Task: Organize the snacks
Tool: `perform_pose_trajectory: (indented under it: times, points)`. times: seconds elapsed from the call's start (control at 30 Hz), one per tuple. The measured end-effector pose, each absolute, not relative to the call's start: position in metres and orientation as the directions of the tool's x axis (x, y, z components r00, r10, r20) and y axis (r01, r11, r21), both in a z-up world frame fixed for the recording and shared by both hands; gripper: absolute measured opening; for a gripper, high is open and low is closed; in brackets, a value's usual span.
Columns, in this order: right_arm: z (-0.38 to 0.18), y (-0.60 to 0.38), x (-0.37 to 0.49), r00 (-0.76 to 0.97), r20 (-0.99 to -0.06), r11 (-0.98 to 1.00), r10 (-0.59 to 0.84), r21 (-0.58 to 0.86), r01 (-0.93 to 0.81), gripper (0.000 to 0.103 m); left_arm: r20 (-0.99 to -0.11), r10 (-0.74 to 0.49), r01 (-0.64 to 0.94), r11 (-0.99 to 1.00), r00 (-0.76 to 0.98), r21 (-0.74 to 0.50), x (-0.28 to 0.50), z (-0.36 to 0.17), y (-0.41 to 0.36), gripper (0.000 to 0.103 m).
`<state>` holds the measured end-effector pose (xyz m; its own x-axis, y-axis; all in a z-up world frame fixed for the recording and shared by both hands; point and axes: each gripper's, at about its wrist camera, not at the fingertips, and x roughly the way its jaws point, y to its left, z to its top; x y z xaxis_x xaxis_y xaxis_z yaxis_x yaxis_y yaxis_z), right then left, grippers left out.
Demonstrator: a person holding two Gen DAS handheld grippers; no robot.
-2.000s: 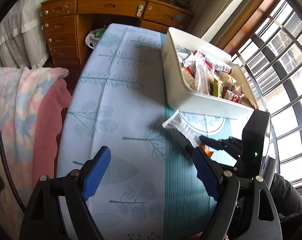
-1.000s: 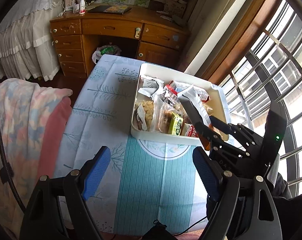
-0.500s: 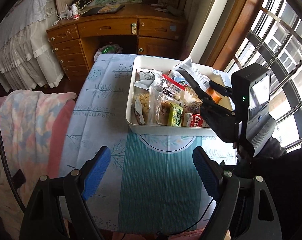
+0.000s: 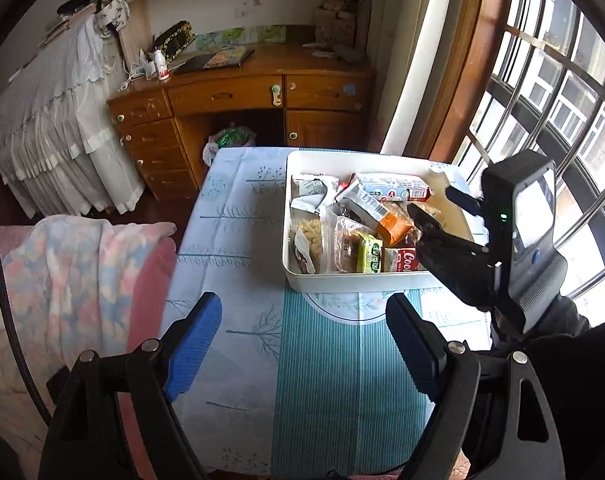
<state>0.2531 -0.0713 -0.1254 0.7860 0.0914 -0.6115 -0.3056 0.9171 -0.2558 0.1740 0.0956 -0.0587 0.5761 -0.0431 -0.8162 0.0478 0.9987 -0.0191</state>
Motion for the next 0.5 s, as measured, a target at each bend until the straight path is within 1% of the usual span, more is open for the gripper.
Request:
perform_pose_trajectory:
  times: [0.07,0.13,0.23,0.27,0.3,0.37,0.4,0.47,0.5]
  points:
    - [-0.116,-0.075,0.245,0.774,-0.626,0.941,0.094,-0.198,-0.274,0.06,-0.819,-0.053,0.067,0.998,0.572,-0.018,0.171,-0.052,0.101,0.083]
    - [-0.109,-0.079,0.235,0.756,-0.65,0.964,0.076,-0.145,-0.222,0.062,-0.817,-0.069,0.083,0.996,0.573,-0.025,0.167,-0.045,0.106,0.083]
    - [-0.099,-0.087,0.213,0.729,-0.679,0.983,0.087,-0.059,-0.172,0.062,-0.808,-0.097,0.11,0.993,0.582,-0.041,0.157,-0.04,0.119,0.083]
    - [-0.095,-0.089,0.205,0.723,-0.687,0.987,0.076,-0.051,-0.153,0.063,-0.805,-0.102,0.115,0.993,0.584,-0.042,0.153,-0.039,0.124,0.084]
    - [-0.092,-0.089,0.196,0.716,-0.696,0.99,0.057,-0.052,-0.13,0.064,-0.804,-0.11,0.119,0.992,0.584,-0.049,0.149,-0.039,0.129,0.086]
    - [-0.085,-0.09,0.177,0.699,-0.714,0.995,0.034,-0.045,-0.094,0.07,-0.809,-0.116,0.119,0.991,0.576,-0.058,0.142,-0.04,0.137,0.091]
    - [-0.082,-0.09,0.167,0.694,-0.719,0.996,0.027,-0.041,-0.081,0.071,-0.811,-0.119,0.12,0.991,0.572,-0.06,0.138,-0.041,0.141,0.091]
    - [-0.078,-0.088,0.145,0.686,-0.728,0.998,0.002,-0.045,-0.05,0.079,-0.811,-0.121,0.125,0.99,0.572,-0.059,0.131,-0.04,0.144,0.091]
    - [-0.075,-0.087,0.132,0.683,-0.73,0.998,-0.008,-0.051,-0.043,0.081,-0.811,-0.117,0.124,0.991,0.573,-0.055,0.126,-0.04,0.144,0.091]
